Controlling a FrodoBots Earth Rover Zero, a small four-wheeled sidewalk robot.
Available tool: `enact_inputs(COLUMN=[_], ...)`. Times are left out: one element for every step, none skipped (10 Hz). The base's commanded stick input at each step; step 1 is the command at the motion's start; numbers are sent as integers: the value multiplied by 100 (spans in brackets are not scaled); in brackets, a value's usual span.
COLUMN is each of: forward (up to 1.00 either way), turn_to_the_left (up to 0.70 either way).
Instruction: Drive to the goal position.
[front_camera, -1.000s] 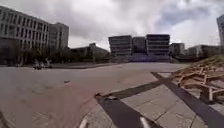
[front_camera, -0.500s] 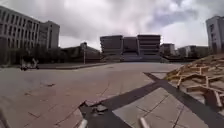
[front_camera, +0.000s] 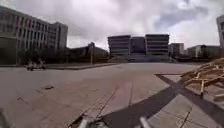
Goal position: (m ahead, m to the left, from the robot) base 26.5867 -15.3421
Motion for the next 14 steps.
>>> enact_inputs(forward=[100, 100, 100, 100, 100, 100, 100, 100, 100, 100, 100, 100, 100, 100], turn_to_the_left=[0, 0, 0, 0, 0, 0, 0, 0, -23, -40, -40, -40, -40, -40])
